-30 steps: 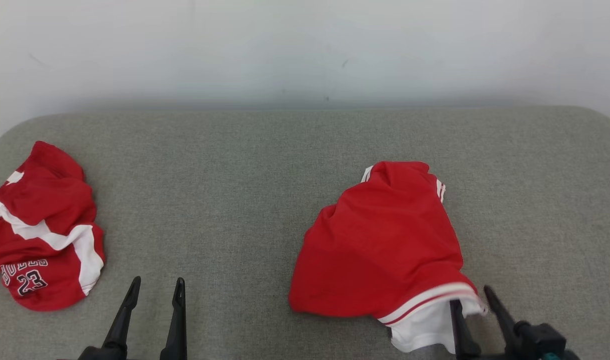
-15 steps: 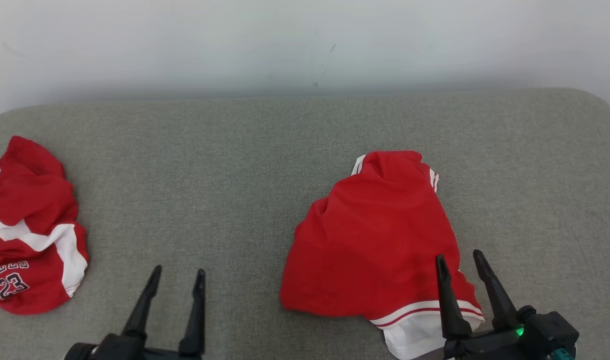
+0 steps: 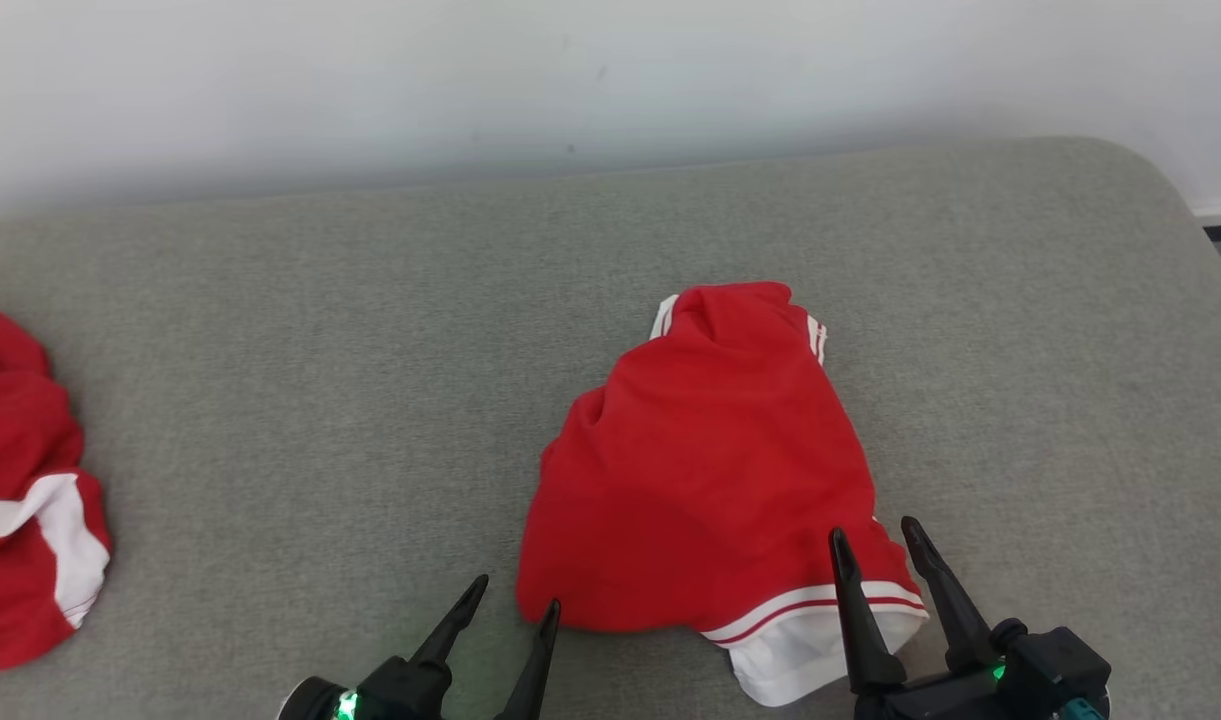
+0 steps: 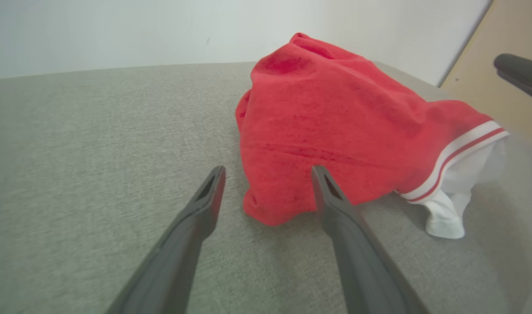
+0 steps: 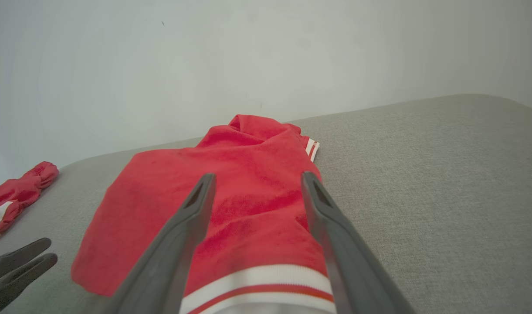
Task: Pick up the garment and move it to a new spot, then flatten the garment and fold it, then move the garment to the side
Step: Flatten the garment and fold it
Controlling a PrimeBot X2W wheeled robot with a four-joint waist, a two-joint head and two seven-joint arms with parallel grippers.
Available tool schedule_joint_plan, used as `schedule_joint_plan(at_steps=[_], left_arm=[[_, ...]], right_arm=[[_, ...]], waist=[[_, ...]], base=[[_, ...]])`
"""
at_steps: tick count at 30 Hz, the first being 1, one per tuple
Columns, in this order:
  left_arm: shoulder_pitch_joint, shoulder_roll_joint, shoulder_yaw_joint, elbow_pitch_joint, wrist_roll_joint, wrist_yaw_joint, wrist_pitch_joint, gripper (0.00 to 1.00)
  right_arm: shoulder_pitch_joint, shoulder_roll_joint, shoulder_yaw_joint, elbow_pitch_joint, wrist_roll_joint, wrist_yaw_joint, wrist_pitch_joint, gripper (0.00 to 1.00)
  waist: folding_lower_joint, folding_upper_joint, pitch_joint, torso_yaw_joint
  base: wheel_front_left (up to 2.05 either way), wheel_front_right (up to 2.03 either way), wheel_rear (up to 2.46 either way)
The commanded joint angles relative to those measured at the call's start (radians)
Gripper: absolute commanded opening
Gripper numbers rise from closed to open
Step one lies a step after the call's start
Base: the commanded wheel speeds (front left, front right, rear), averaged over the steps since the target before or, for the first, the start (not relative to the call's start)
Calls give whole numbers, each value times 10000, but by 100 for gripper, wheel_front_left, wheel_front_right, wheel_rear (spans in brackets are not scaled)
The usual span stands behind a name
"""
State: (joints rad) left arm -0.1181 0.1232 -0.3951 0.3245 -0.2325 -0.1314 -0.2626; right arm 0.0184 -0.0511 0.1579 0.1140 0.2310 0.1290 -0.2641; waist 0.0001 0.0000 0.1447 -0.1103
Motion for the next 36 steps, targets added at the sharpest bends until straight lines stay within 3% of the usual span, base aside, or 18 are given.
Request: schedule_joint_plan(at_steps=[1,9,10,11,12,30,36], left_arm=[[-177,-36,-33,88,-59,19,-32,100],[-948,-313,-381,1818,-676,19,-32,100],[-1042,-337,-491,1903,-776,19,-32,76],[-1131,-345,-520,1915,-904,19,-32,22],[-1146,-333,-479,1933,-1056,20,-32,0],[629,-46,2463,-1035,757,21,-32,0],[1282,-286,2805,-821,837,21,-32,0]], right_arm=[[-52,11,23,28,35,34,-5,100],[-167,10,47,85,102,35,-7,100],[-169,10,40,90,110,35,-7,100],[-168,10,36,79,110,34,-7,100],[-159,10,18,65,108,35,-7,100],[240,8,-144,166,-29,35,-7,100],[223,8,-144,279,-68,34,-6,100]], waist=[[-1,0,88,-245],[-1,0,143,-679],[-1,0,140,-694],[-1,0,139,-698],[-1,0,135,-689],[-1,0,-256,875],[-1,0,-325,1041]], base=[[0,0,0],[0,0,0],[0,0,0],[0,0,0],[0,0,0],[0,0,0],[0,0,0]])
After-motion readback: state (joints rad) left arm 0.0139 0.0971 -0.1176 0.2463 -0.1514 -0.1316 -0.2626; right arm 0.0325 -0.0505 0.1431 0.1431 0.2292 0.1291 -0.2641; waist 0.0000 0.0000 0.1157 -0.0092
